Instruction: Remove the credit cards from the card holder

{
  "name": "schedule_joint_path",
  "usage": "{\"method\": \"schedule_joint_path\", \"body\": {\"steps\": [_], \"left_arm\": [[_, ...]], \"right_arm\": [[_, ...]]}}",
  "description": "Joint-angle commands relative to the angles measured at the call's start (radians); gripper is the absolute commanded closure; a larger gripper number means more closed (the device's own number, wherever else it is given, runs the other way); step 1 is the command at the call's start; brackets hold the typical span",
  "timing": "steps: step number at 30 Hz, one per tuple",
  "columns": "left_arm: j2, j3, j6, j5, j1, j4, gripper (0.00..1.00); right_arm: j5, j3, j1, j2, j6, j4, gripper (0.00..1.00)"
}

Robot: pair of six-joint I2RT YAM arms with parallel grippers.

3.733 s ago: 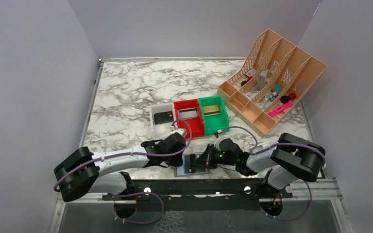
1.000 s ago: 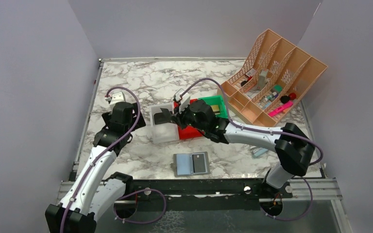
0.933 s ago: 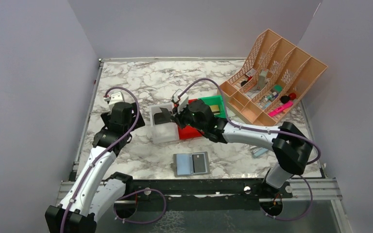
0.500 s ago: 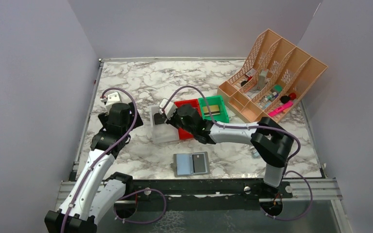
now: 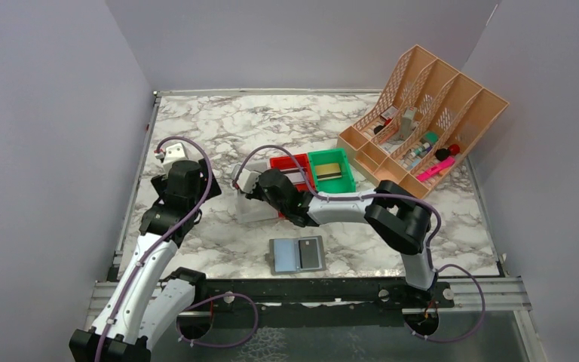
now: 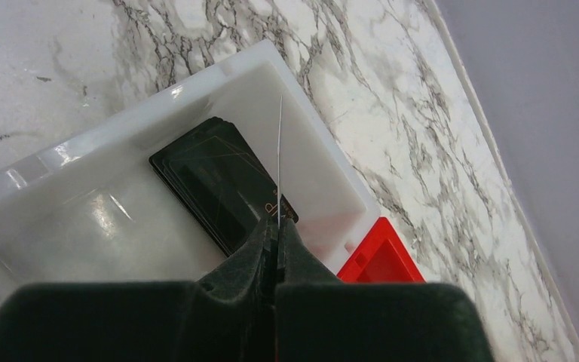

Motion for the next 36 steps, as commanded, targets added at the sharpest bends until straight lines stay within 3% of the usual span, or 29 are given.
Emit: {"method": "schedule_joint_path", "body": {"steps": [1,11,36], "left_arm": [[-0.017,-0.01,0.014,-0.011,0.01,0.021,0.01],[-0.028,-0.014,0.021,-0.004,0.011,0.023,0.01],[-0.031,-0.021,0.029,0.011,0.012,0.031,0.01]], "right_arm": [[0.056,0.037,0.007,0.024,-0.052,0.024,0.97],[0.184,0.089,0.031,0.121,-0.179,0.064,0.94],[0.159,0.156,0.035,0.16,-0.101,-0.021,0.85]]}}
